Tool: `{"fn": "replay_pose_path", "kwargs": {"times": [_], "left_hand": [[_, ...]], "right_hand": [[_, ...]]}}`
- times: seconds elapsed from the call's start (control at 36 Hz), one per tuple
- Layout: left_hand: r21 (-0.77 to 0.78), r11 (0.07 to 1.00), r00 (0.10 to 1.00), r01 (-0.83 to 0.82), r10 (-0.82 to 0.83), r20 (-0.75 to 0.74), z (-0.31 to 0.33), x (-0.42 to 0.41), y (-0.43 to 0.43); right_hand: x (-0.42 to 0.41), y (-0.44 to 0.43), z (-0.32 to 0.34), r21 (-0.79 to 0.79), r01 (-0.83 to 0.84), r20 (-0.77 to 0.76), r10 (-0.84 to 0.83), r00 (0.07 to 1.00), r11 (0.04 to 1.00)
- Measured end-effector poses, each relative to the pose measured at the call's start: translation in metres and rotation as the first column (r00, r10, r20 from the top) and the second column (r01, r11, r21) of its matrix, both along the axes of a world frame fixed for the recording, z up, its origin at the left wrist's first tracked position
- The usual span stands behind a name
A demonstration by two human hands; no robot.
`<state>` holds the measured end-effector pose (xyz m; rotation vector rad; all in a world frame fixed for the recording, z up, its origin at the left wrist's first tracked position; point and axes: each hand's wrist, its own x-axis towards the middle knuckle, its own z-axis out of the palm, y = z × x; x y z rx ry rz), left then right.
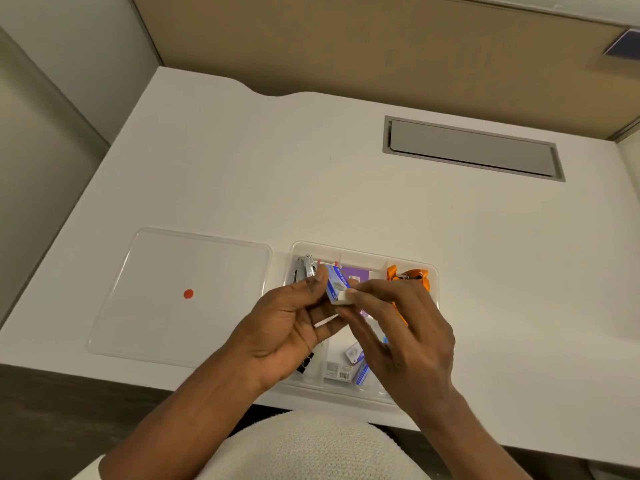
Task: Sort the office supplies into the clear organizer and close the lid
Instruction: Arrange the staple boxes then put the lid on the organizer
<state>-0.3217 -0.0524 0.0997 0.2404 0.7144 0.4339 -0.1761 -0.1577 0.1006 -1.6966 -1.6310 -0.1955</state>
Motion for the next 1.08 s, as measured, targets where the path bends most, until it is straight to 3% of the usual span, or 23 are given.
{"fn": "replay_pose_path", "kwargs": {"times": [0.28,0.72,0.92,1.08], "left_hand": [[0.26,0.959,0.987,-0.11,0.136,-0.085,0.01,0.004,-0.002],[0.207,0.965,0.983,-0.16,0.174,-0.052,0.006,0.005,0.0],[0.223,0.967,0.99,-0.127,0.138,-0.038,0.004,0.005,0.0],[0.3,0.952,0.991,-0.066,0.097,-0.091,0.0,0.002,0.003]], "right_hand": [[0.001,0.008,-0.001,0.078,-0.015,0.013,0.014,1.0,0.997],[0.003,0.01,0.003,0.097,-0.06,-0.067,0.067,0.995,0.993],[0.0,0.01,0.003,0.091,-0.024,-0.321,0.052,0.945,0.996],[0.006,0.016,0.004,-0.149,-0.055,-0.757,-0.078,0.649,0.987]]}}
